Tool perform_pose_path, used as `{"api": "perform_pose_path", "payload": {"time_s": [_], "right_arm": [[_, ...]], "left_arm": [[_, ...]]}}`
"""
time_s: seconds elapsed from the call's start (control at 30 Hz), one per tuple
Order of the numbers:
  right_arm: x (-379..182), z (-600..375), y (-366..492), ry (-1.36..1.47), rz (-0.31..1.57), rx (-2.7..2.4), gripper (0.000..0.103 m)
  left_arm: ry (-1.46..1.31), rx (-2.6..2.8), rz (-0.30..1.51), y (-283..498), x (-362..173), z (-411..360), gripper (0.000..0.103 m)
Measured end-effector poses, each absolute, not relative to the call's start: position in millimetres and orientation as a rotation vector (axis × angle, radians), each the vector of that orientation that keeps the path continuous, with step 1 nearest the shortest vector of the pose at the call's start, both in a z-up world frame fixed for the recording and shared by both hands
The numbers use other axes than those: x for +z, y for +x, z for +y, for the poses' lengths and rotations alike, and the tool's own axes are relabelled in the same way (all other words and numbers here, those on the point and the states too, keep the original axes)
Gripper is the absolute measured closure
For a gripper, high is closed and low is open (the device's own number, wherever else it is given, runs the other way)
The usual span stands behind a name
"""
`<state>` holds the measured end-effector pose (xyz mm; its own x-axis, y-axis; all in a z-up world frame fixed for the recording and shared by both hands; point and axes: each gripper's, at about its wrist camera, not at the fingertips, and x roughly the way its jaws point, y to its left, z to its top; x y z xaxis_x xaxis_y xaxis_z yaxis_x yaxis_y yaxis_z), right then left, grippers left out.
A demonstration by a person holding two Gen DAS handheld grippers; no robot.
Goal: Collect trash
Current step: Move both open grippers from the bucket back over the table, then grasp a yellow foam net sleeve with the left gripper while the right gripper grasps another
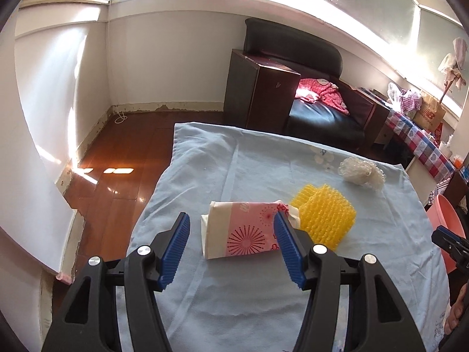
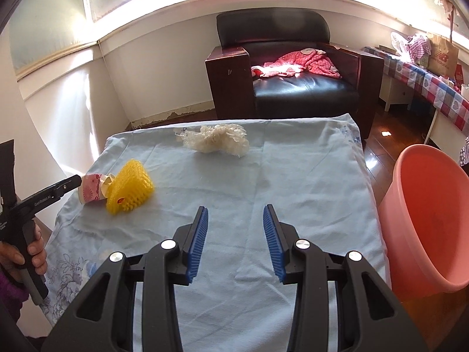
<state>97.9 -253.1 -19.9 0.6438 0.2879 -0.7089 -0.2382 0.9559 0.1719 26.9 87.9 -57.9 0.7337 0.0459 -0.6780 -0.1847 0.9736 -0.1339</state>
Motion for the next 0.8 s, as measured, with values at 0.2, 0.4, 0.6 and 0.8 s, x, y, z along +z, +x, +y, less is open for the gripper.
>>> {"api": "perform_pose_path", "payload": {"time_s": [0.2,0.4,0.6,0.8], "right_arm": [[-25,-245,99,0.055,0.836,0.323,0.063],[-30,-240,100,0.045,0.855,0.337,0.063],[-31,-242,110,0.054,0.86,0.341,0.063],[-29,-225,128,0.094,0.868,0.44,0.063]], "left_arm": [[-0.232,-0.02,0.688,29,-40,68,0.044],[-0.131,-0.18,0.724,46,-43,17,0.044],[-0.058,-0.183,0.765,64,-67,-4,0.048],[-0.114,-0.155,0.819,79,-86,14,0.079]]}}
